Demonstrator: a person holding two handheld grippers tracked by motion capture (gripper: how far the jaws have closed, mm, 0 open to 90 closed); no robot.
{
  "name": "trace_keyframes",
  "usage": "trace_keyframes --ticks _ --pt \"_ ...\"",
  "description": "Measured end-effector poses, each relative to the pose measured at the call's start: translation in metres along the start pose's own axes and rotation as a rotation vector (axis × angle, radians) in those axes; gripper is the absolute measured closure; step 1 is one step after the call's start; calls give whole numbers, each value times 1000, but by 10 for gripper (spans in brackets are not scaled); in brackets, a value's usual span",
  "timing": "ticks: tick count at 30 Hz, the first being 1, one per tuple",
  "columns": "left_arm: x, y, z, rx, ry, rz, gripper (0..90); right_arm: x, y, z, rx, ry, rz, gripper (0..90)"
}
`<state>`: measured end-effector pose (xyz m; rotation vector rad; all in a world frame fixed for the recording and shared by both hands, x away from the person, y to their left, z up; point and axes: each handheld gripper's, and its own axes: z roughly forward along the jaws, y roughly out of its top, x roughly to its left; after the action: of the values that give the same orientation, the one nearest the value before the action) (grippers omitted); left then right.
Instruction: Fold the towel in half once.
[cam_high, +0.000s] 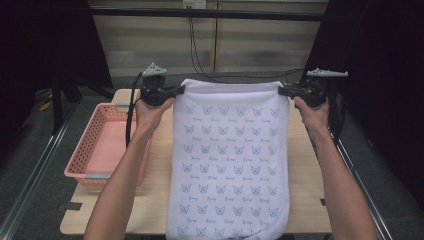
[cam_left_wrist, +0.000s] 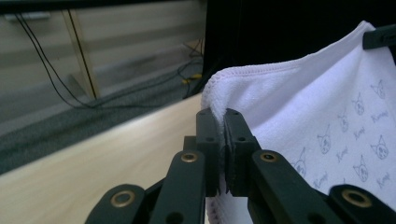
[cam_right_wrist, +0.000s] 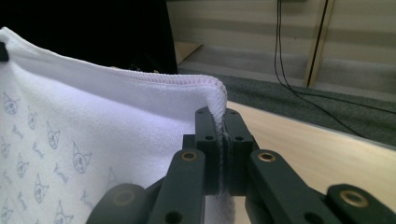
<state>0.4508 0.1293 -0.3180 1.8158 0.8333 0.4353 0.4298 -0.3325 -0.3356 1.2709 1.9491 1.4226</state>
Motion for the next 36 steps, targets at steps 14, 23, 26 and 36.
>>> trace_keyframes --ticks 14,23,26,36 --pt "-5 -32 -4 62 -55 -5 866 6 -16 -7 -3 69 16 875" --pt "-53 -77 -41 77 -161 96 865 36 -74 -53 62 162 1 876" --pt "-64 -94 -57 73 -162 71 865 49 -95 -69 88 192 3 876" --pt "-91 -165 -95 222 -221 44 865 87 -166 -104 226 239 -1 876"
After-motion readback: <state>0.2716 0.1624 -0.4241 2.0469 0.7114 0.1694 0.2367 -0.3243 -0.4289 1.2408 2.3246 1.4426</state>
